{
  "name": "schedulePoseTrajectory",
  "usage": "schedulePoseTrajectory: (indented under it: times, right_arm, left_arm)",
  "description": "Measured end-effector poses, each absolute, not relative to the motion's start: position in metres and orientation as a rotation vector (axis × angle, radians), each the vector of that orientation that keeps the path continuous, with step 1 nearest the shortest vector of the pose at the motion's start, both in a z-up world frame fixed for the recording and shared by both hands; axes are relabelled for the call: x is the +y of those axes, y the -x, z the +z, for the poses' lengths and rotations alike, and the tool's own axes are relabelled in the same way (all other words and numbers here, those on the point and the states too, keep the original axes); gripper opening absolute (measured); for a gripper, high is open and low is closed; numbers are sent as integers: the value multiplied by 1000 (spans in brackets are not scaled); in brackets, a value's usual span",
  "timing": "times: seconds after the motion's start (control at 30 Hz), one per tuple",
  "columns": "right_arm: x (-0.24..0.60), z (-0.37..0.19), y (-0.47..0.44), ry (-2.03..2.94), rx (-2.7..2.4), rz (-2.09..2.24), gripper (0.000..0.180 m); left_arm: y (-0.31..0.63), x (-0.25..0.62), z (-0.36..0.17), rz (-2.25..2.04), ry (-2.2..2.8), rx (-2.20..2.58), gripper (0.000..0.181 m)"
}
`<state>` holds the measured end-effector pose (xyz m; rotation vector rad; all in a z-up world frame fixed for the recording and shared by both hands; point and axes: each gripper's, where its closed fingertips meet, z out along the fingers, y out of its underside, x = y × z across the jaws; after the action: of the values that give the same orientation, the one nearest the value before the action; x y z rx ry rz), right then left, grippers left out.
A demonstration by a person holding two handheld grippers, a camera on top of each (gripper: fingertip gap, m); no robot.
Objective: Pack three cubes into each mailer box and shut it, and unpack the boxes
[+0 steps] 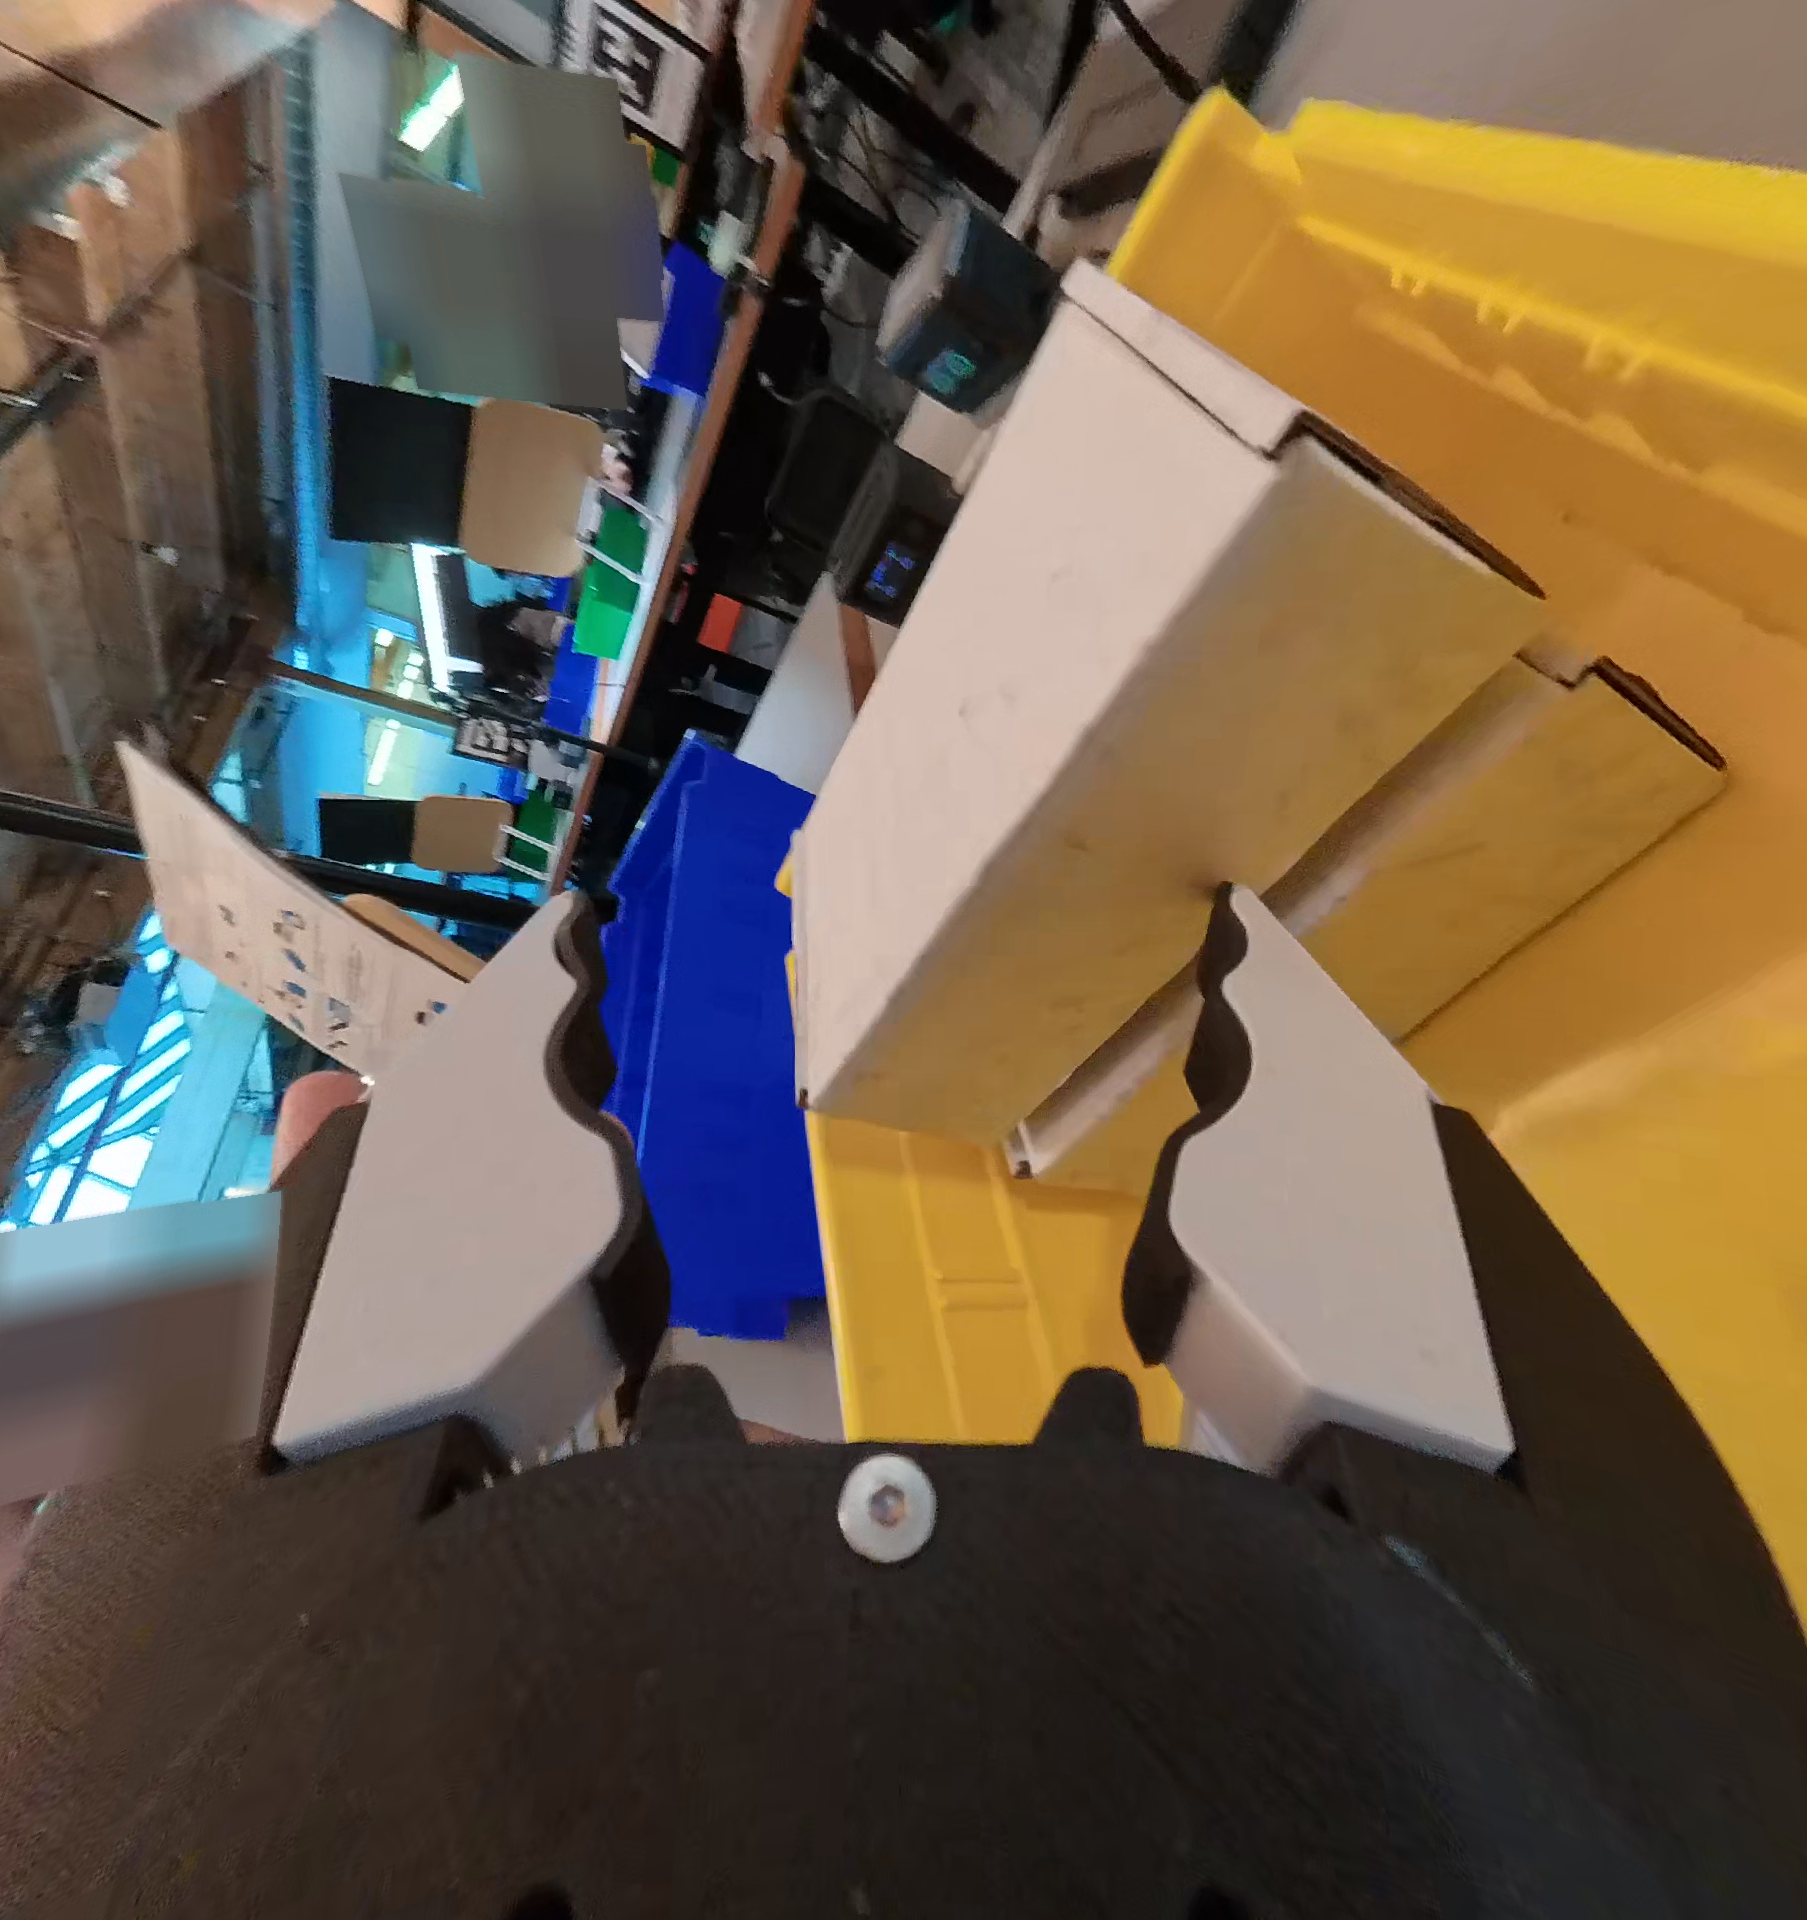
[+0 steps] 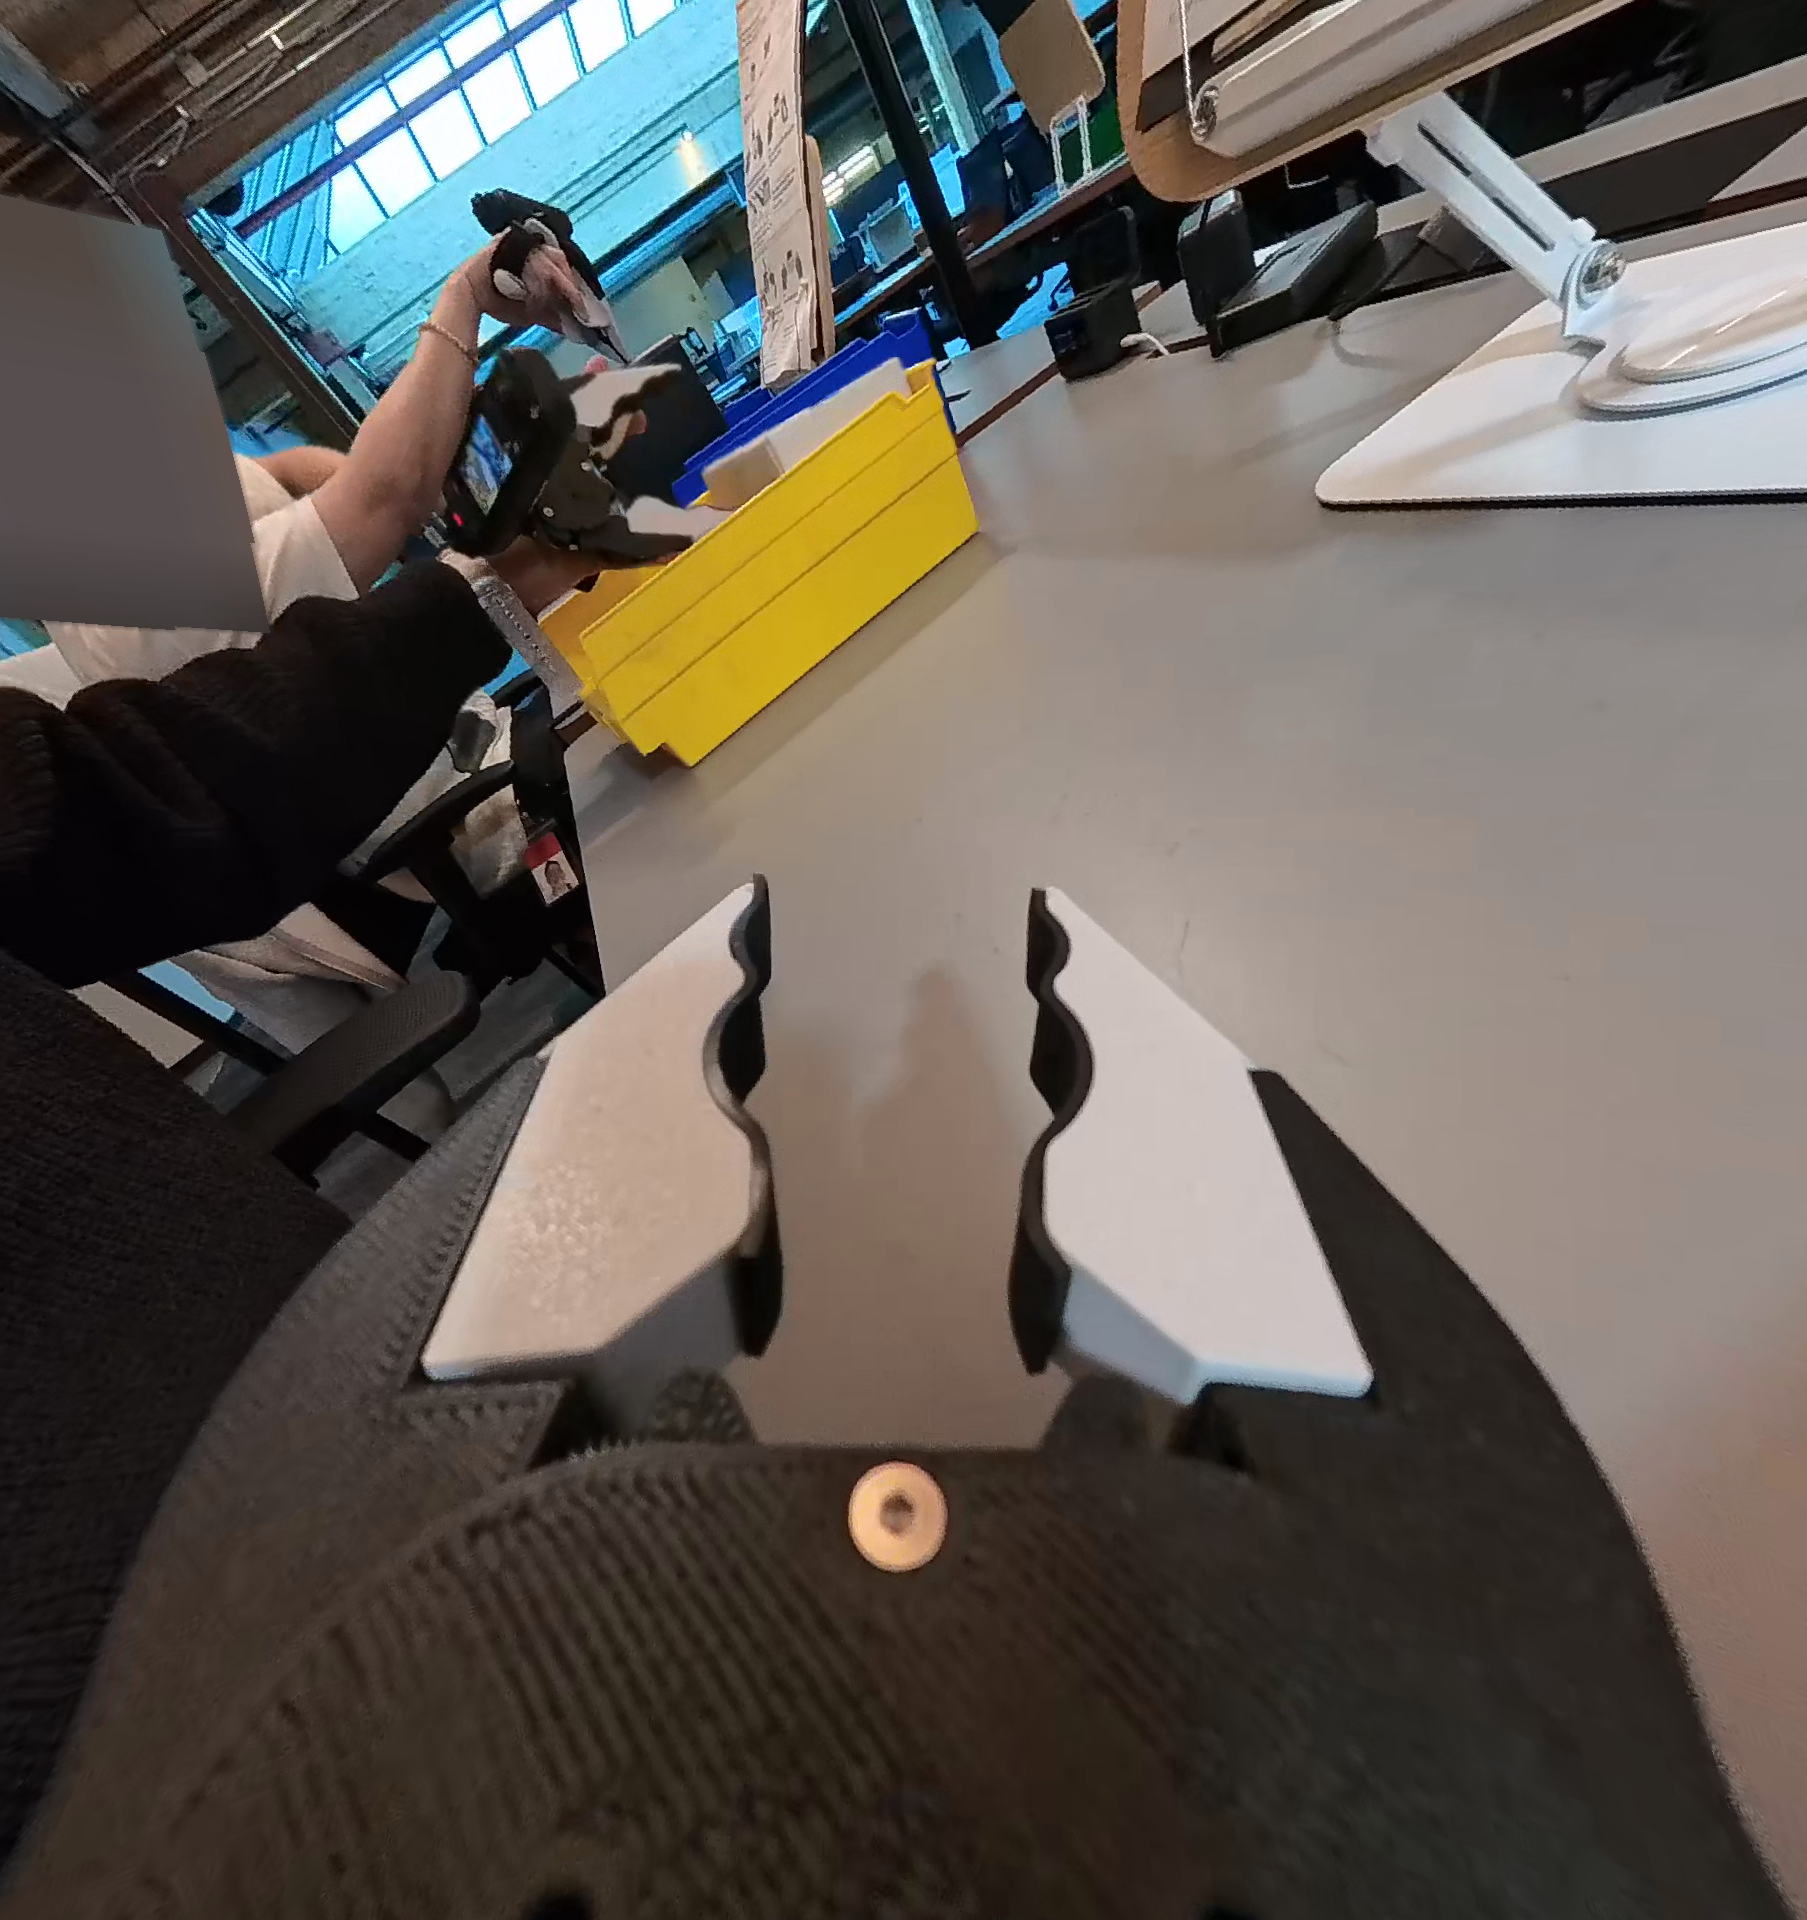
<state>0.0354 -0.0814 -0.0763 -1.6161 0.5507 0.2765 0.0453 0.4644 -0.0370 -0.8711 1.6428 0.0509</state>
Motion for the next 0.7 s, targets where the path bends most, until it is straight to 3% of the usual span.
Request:
schedulePoseTrajectory:
  times: [0.07,0.13,0.27,0.37,0.5,0.53,0.6,0.7]
  right_arm:
    - [-81,-76,-35,1618,549,277,49]
    - [-81,-77,-34,1622,546,275,49]
    - [-80,-77,-34,1628,546,273,49]
    - [-80,-78,-34,1632,546,265,49]
    - [-80,-78,-35,1632,553,270,49]
    - [-80,-79,-35,1632,556,273,49]
    - [-80,-79,-36,1631,561,275,49]
    - [-80,-79,-36,1633,563,275,48]
  left_arm:
    - [-44,463,-22,6,846,1559,98]
    - [-42,465,2,-15,796,1427,67]
    - [-45,468,-11,18,838,1507,77]
    - [-45,461,-18,34,778,1550,63]
    - [-42,459,-28,-245,1089,1536,61]
    - [-42,458,-31,-381,1244,1522,70]
    - [-42,458,-35,-608,1557,1445,108]
    - [-45,448,-40,-753,1805,1445,130]
